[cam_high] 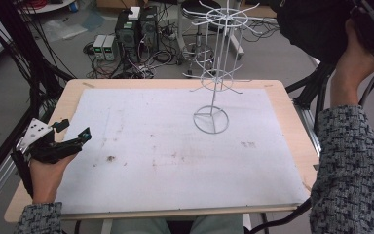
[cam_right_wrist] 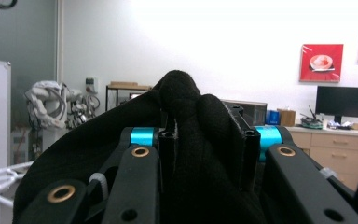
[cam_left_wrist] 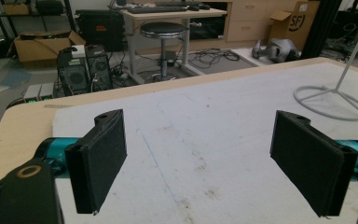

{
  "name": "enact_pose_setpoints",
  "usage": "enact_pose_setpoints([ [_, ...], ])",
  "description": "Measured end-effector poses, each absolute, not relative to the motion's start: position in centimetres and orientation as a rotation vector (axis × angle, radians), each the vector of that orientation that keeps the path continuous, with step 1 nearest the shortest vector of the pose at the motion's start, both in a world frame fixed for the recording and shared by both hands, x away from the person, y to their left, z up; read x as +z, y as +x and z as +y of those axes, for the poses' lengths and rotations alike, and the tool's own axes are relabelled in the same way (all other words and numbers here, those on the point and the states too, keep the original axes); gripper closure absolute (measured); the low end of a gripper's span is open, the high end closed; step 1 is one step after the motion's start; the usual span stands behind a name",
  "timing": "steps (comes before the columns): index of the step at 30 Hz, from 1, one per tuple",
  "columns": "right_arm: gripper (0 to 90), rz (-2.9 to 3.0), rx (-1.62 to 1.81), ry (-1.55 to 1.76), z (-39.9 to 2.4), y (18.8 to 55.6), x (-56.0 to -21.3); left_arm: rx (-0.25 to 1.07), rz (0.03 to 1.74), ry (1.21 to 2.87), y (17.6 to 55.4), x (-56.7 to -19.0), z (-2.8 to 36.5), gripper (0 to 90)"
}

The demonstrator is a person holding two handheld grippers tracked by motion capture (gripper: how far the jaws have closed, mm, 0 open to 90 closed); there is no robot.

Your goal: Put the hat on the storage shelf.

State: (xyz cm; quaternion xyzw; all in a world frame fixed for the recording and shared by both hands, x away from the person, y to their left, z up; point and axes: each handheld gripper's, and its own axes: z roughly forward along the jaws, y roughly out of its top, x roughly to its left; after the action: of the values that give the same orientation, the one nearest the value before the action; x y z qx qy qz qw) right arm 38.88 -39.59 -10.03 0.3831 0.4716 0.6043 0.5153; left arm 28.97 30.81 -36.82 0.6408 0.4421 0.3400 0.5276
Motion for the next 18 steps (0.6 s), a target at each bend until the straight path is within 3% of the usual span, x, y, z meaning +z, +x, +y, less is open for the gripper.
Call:
enact_pose_setpoints([
  [18, 68.9, 1.089, 1.544, 0.874, -37.5, 38.3, -7.3, 0.808, 1.050, 1.538, 29.0, -36.8, 30.6, 18.6],
])
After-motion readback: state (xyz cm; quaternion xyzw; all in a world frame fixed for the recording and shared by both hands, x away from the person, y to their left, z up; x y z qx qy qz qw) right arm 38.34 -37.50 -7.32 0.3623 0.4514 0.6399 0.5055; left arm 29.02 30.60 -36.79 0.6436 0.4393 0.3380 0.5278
